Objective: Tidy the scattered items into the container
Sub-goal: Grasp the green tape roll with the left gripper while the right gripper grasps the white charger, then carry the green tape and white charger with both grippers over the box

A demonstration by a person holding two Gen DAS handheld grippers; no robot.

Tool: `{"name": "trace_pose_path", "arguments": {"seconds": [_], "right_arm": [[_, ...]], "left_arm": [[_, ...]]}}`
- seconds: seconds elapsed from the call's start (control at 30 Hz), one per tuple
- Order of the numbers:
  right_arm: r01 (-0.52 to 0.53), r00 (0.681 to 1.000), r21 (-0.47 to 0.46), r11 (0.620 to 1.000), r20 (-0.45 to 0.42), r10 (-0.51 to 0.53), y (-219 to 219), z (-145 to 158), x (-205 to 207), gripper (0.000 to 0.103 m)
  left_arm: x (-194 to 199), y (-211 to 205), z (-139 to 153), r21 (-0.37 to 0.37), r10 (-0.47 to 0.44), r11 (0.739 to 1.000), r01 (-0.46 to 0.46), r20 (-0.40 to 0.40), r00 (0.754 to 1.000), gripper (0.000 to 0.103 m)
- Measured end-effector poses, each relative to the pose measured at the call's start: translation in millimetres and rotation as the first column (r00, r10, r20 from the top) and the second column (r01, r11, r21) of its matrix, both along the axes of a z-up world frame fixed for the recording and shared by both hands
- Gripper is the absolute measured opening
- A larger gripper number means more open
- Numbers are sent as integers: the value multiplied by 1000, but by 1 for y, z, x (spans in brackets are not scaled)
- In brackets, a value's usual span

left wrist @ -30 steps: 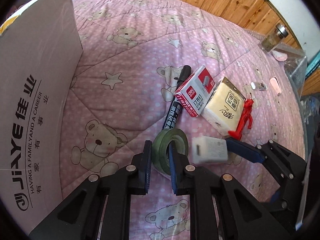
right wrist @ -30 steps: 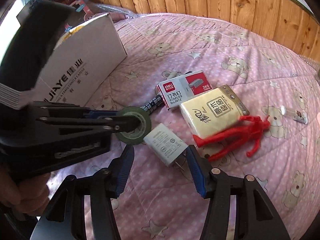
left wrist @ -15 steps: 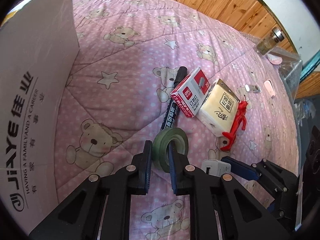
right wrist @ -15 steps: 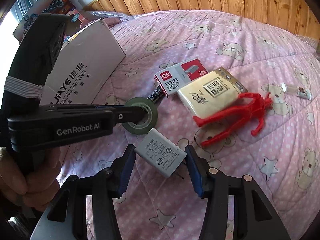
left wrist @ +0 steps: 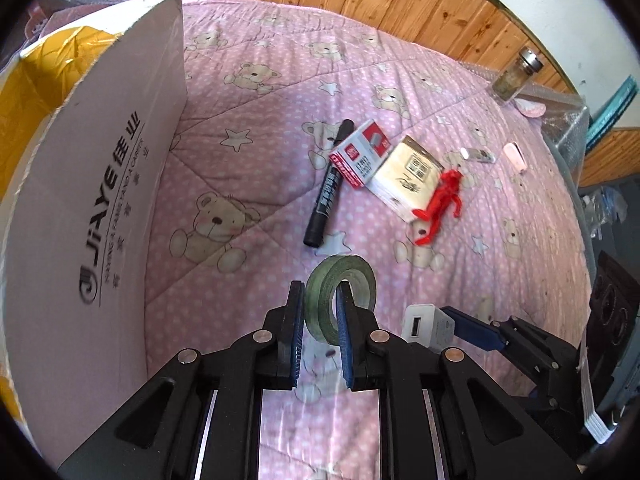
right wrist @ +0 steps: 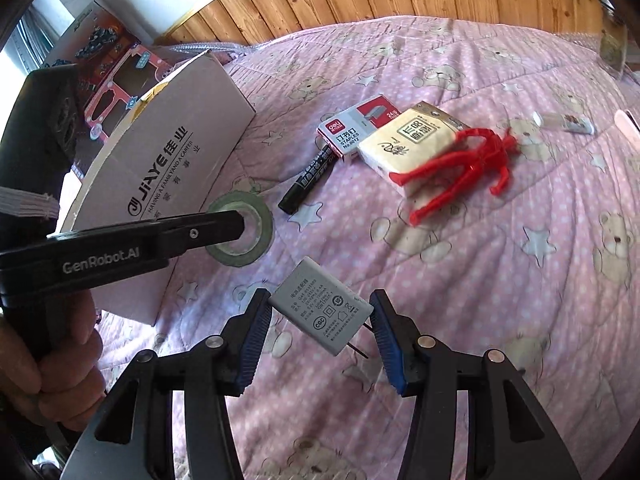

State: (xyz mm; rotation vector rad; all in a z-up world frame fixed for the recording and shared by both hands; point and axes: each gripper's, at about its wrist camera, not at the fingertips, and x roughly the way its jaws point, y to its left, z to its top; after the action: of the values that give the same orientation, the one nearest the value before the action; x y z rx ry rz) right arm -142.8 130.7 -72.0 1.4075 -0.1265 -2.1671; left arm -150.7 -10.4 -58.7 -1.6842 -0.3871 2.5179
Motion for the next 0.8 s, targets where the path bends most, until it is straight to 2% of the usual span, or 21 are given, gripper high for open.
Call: {"name": "trace_pose_path", "arguments": {"seconds": [0.8], "right_arm": [[87,996,-22,996,-15,-87,20,22,83,52]], "left_arm": [[79,19,56,-16,-54,998,53,-78,996,17]]}}
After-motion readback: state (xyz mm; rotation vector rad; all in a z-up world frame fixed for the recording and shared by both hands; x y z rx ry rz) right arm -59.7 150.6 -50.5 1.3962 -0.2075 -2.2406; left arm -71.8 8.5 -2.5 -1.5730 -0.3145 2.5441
